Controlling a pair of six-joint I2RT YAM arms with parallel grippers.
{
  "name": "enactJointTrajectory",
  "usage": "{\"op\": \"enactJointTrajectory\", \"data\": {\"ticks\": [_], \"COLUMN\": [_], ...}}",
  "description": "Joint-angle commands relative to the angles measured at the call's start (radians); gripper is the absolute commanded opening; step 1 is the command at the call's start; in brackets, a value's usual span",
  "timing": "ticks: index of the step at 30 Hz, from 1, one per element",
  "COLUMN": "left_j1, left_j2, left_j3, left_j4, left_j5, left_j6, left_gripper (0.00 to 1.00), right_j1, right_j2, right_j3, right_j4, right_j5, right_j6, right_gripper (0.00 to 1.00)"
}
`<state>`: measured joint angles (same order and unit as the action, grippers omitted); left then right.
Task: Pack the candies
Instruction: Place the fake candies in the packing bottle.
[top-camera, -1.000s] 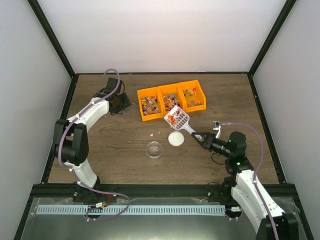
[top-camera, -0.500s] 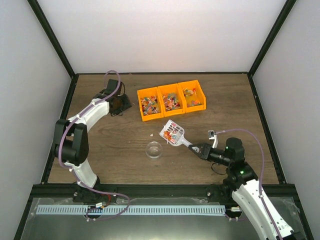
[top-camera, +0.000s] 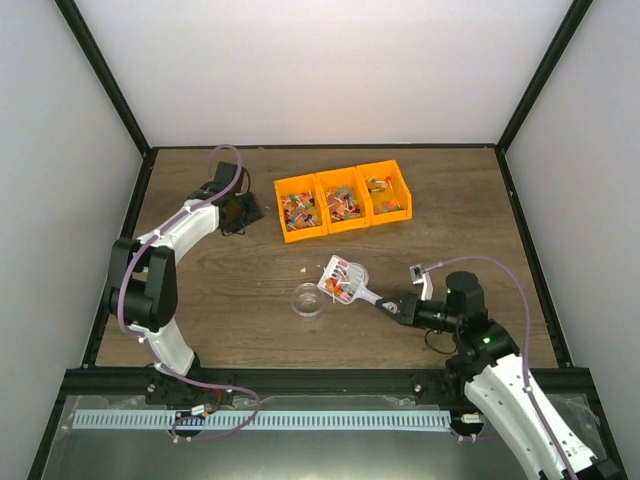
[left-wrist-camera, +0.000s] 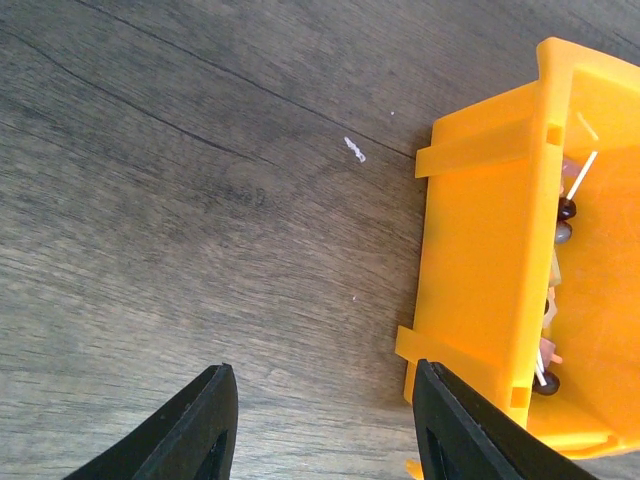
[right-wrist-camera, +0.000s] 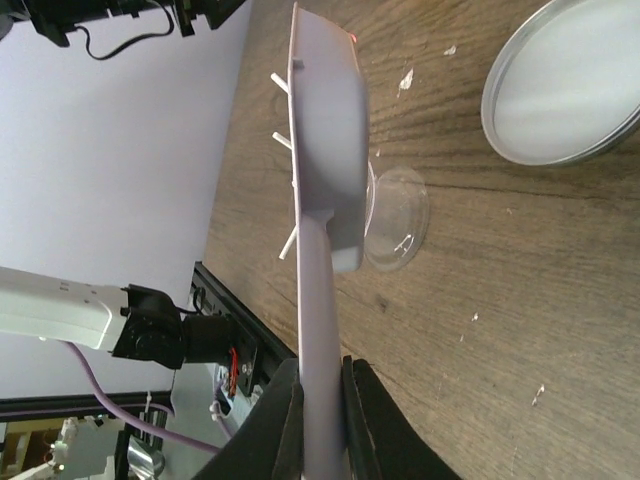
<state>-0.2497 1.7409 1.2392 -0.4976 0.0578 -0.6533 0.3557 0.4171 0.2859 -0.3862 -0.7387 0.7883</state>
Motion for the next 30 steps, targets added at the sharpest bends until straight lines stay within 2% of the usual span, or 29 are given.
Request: {"op": "enactJointTrajectory", "data": {"ticks": [1,8,20,30], "left_j1": [0.007,0.018,0.046,0.062], "left_j2": [-0.006,-0.002,-0.011,-0.012], "left_j3": [-0.012,-0.031,-0.048,-0.058], "left_j4": [0.025,0.040,0.047,0.057], "left_j5": [0.015,0.026,0.035,0.054], "left_j6": [0.003,0.000,0.009,0.010], "left_gripper": [0.50,0.50,0.50,0.50], "right_j1": [0.028,0.071,0.380,0.400], "right_j2": [0.014,0.086,0.282,0.353], "right_j3": [0.081,0.115,0.226,0.345], "right_j4": [-0.054,-0.065,-0.059,-0.175], "right_j5": [0.009,0.030,0.320,0.403], "right_j6": [-0.051,-0.082,-0.044,-0.103], "right_gripper": [0.01,0.01,0.01,0.01]}}
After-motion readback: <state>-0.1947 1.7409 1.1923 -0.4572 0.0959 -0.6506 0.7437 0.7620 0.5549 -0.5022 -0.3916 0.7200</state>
